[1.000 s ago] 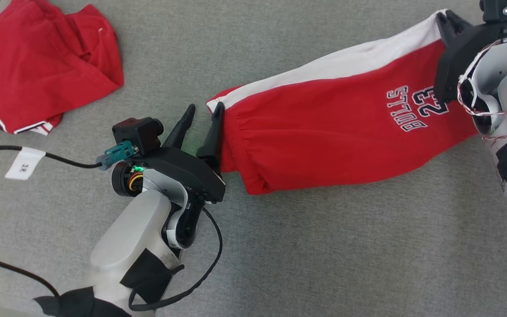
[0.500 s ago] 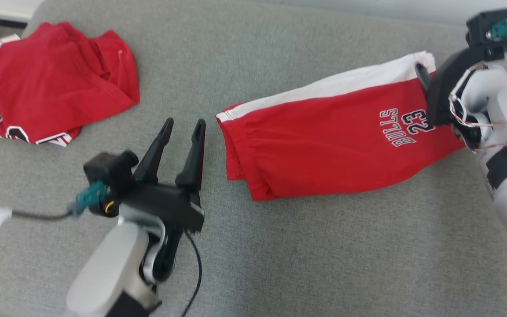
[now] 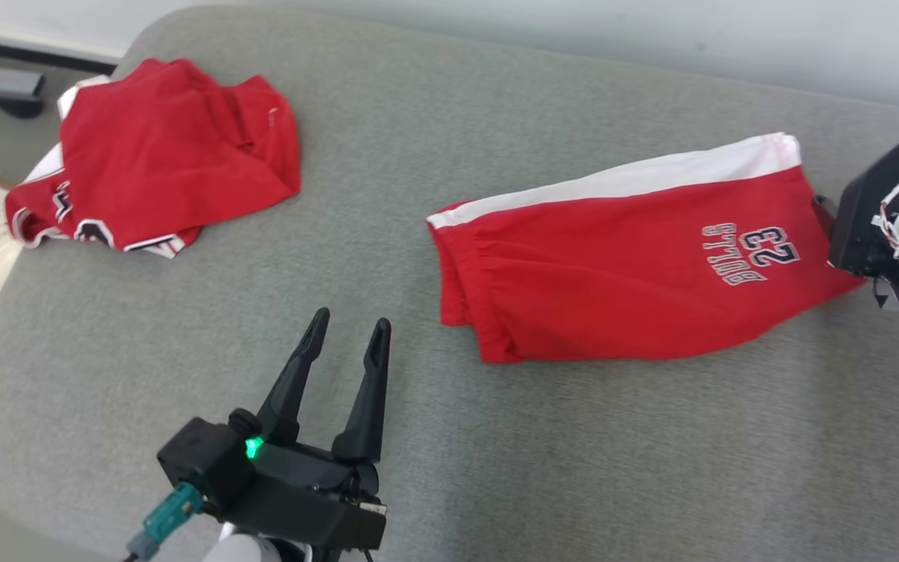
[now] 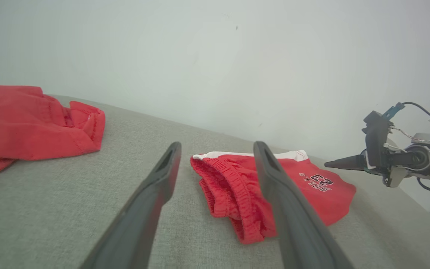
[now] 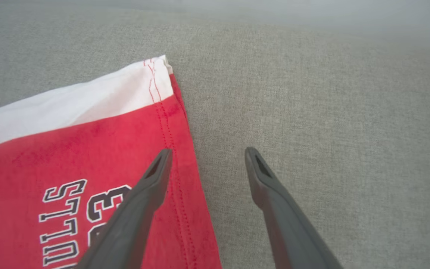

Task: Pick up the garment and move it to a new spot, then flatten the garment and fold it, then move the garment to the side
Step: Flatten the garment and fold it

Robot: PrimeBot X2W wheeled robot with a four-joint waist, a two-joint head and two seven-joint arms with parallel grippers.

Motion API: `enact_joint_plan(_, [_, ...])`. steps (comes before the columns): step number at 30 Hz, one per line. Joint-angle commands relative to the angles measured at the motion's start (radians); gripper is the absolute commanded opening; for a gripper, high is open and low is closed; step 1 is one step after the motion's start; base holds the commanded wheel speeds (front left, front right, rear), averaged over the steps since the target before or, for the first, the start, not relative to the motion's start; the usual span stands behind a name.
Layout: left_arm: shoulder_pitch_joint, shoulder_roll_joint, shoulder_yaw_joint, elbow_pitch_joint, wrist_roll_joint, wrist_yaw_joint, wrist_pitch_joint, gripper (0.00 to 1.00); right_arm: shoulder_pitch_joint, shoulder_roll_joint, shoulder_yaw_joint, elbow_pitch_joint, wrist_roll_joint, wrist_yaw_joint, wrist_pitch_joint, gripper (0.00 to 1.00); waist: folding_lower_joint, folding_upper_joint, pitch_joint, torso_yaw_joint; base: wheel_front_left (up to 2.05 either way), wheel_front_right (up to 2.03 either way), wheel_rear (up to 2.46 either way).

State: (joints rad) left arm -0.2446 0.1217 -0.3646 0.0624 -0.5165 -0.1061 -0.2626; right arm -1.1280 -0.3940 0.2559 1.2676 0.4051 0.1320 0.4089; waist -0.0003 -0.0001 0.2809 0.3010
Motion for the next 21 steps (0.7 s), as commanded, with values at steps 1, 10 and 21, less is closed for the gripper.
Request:
enact_joint_plan(1, [0.019, -0.003, 0.0, -0.01, 0.031, -0.006, -0.003, 1.0, 0.01, -0.004, -0.01, 0.006, 0.006, -0.003, 0.015, 1.0, 0.0003, 0.0001, 0.033, 0.037, 0.0, 0.0, 0.0])
enact_joint_plan(10, [0.059, -0.014, 0.037, -0.01, 0.073, -0.017, -0.003, 1.0, 0.04, 0.019, -0.051, 0.028, -0.016, -0.002, 0.113, 1.0, 0.0003, 0.0001, 0.06, 0.064, 0.0, 0.0, 0.0])
enact_joint_plan(21, [0.076, -0.033, 0.056, 0.014, 0.065, -0.025, -0.003, 1.0, 0.065, 0.073, -0.085, 0.038, -0.024, 0.003, 0.202, 0.0, 0.0003, 0.0001, 0.064, 0.075, 0.0, 0.0, 0.0])
